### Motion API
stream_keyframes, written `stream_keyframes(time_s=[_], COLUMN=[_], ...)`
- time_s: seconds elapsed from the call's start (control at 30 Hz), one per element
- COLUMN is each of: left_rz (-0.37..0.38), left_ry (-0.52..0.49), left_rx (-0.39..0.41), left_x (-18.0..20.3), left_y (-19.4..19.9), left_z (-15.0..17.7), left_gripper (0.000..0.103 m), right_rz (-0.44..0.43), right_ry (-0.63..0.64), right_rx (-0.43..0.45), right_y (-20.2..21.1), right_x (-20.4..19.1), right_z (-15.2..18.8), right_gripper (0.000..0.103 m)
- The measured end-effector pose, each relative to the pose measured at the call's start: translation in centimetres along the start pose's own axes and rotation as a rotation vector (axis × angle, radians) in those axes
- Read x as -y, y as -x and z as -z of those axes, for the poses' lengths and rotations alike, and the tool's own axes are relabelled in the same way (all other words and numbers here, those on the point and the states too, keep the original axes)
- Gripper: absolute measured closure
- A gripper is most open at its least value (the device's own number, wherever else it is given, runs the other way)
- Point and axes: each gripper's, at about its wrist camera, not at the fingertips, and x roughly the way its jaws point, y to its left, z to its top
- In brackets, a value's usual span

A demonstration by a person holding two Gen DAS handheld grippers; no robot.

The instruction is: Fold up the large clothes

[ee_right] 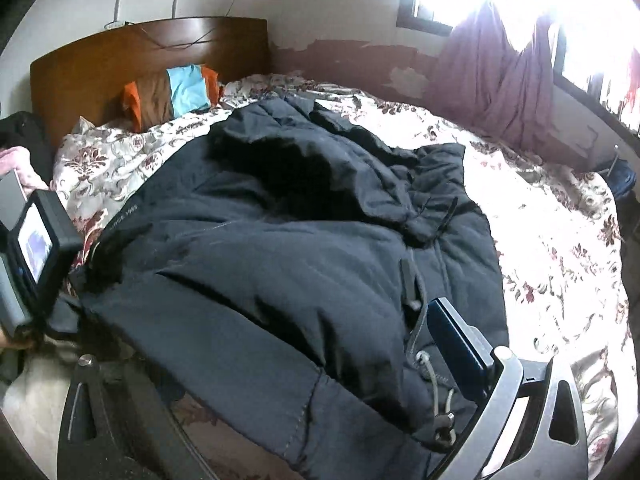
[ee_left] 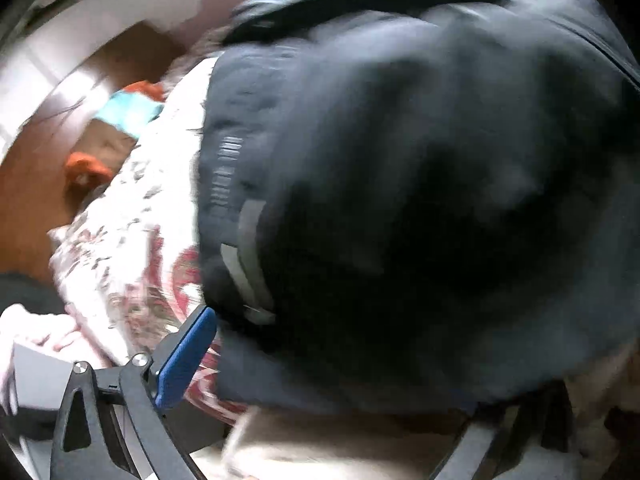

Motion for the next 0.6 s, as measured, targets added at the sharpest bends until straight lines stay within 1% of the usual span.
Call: stream_keyframes(time_s=[0.07, 0.1, 0.17, 0.27, 0.33, 0.4, 0.43, 0.5, 0.53, 0.6], left_rz=[-0.024, -0.020, -0.024, -0.031, -0.016, 0.010, 0.025, 0.044, 0.046, 0.047], left_ry=[0.051, 0.088, 0.151, 0.212, 0.237, 0.237, 0.226, 0.190, 0.178, 0.138], left_rx=[0.031, 0.061, 0.132, 0.221, 0.264, 0.286, 0.295, 0.312, 0.318, 0.332], left_x=[-1.1, -2.0, -3.5, -5.7, -7.0, -7.3, -7.4, -7.1, -6.7, -6.1], left_y=[0.9, 1.7, 3.6, 5.3, 6.1, 6.6, 6.8, 7.5, 8.0, 8.9], left_z=[-0.3, -0.7, -1.2, -2.8, -3.7, -4.5, -5.0, -6.0, -6.4, -8.0], left_gripper=[0.010, 0.013, 0.014, 0.016, 0.016, 0.016, 0.017, 0.022, 0.024, 0.031], right_rz=[0.037, 0.050, 0.076, 0.121, 0.184, 0.235, 0.261, 0.309, 0.322, 0.323], right_ry=[0.022, 0.031, 0.055, 0.105, 0.172, 0.238, 0.265, 0.307, 0.315, 0.291], right_rx=[0.023, 0.030, 0.036, 0.028, 0.020, 0.021, 0.035, 0.079, 0.099, 0.127], right_y=[0.5, 1.0, 1.2, 1.2, 1.0, 0.9, 1.0, 1.5, 1.6, 1.9], right_x=[-0.2, -0.4, -0.6, -0.8, -1.4, -1.9, -2.2, -2.3, -2.1, -1.1], right_z=[-0.4, -0.6, -0.5, 0.0, 0.8, 1.1, 1.1, 0.4, -0.2, -1.9], right_gripper=[0.002, 0.002, 0.002, 0.002, 0.002, 0.002, 0.002, 0.003, 0.003, 0.003])
